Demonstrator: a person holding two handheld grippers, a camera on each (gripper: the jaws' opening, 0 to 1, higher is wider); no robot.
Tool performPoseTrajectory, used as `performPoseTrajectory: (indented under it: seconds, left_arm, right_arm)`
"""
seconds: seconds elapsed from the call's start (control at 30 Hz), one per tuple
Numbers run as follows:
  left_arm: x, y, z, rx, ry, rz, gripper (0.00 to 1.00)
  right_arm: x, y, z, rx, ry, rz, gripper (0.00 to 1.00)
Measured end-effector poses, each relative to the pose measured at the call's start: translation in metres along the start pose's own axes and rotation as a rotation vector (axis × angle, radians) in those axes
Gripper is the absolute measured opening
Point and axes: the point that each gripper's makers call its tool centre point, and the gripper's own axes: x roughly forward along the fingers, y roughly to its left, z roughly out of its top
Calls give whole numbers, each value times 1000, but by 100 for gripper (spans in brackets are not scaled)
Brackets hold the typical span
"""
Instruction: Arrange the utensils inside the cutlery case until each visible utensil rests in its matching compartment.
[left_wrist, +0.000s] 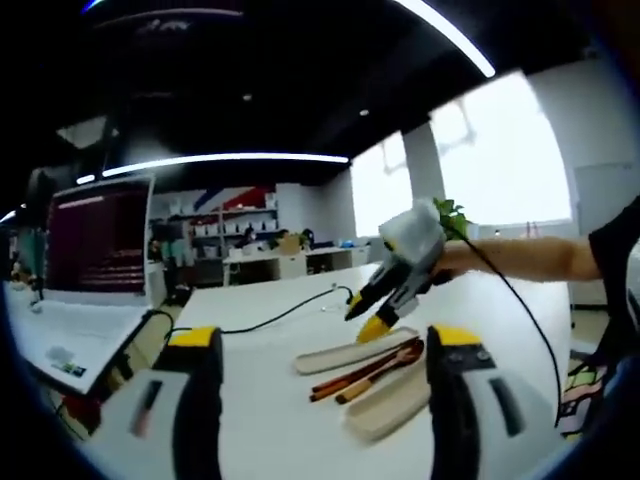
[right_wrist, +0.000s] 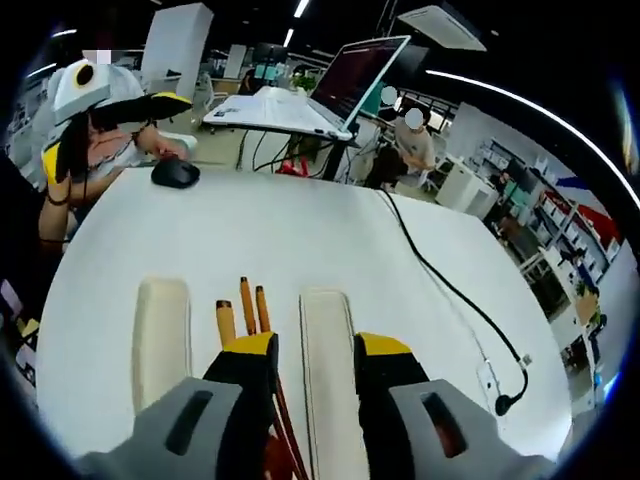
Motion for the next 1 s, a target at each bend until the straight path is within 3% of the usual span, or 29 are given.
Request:
performPoseTrajectory:
  seconds: [0.5,0.63,0.7,1.0]
  left_arm:
    - [1,6,-7,-4,24,20,89]
    - [3,6,-8,-17,26,18,89]
    - [3,6,-9,-15,31,15,89]
    - [5,5,-12,-3,41,11,89]
  right_arm:
    - [28,25,-14,-33,143,138,19]
    - [33,28,-19,-10,172,159,19]
    - [36,29,-22,37,191,211,19]
    - [37,35,-27,4,253,235,16]
